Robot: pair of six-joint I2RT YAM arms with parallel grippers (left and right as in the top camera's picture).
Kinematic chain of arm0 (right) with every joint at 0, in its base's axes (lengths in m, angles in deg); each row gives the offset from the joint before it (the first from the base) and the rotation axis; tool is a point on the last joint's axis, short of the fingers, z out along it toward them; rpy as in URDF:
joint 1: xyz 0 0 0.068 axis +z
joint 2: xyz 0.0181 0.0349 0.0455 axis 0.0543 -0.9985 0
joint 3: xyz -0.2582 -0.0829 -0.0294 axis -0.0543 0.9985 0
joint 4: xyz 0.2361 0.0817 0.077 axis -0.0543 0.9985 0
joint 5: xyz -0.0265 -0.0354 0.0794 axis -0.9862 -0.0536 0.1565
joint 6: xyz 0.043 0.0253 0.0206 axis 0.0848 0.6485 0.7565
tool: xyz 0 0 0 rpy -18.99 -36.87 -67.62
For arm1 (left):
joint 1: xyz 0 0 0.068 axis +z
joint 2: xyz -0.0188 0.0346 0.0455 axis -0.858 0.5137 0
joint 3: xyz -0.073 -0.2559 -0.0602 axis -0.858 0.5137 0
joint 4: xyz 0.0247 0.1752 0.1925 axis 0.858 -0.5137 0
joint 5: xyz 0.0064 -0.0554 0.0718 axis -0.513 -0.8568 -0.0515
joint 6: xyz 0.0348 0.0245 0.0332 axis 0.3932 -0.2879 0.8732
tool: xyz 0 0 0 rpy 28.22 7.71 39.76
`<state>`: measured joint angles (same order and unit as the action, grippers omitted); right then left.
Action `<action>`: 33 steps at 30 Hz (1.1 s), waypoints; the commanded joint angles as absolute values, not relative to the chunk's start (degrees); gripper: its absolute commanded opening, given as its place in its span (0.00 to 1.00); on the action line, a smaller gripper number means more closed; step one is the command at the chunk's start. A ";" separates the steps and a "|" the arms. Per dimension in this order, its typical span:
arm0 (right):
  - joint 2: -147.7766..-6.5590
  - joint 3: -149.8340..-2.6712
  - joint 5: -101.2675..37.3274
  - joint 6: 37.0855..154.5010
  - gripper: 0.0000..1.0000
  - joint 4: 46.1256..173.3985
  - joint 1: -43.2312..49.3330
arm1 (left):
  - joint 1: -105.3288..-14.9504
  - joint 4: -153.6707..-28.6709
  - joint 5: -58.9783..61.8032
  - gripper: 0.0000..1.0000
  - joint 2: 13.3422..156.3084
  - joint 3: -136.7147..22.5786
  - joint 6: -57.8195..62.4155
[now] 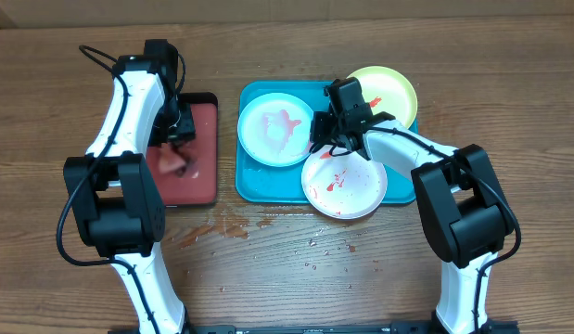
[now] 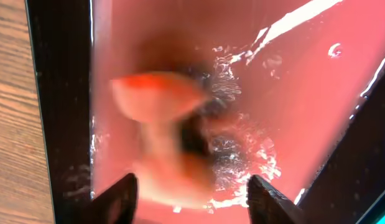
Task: Clean dirty plates on tray and stack at the side
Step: 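Return the sponge to the dark tray with the left gripper, then grasp the light blue plate rim with the right gripper and lift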
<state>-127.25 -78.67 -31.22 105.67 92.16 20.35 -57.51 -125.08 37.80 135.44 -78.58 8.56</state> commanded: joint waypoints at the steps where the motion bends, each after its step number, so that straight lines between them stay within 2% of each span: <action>1: -127.34 -79.74 -31.41 105.45 0.04 94.06 20.77 | -57.62 -124.58 36.89 0.75 131.13 -78.23 7.97; 9: -125.68 -89.25 -39.37 101.63 0.04 106.36 20.85 | -57.64 -121.52 30.22 0.91 116.53 -78.25 10.24; 11: -125.64 -92.66 -41.23 99.25 0.04 110.43 20.90 | -57.70 -121.24 29.11 1.00 112.66 -78.23 10.29; 16: -125.29 -98.89 -45.97 96.38 0.04 117.77 21.22 | -58.05 -122.13 28.30 1.00 104.57 -78.23 10.94; 23: -122.79 -105.40 -58.08 93.59 0.04 126.32 23.50 | -58.05 -123.55 20.14 1.00 97.10 -78.23 14.59; 33: -118.77 -106.27 -79.39 87.42 0.04 129.44 32.96 | -58.05 -128.29 20.14 1.00 93.47 -78.23 14.81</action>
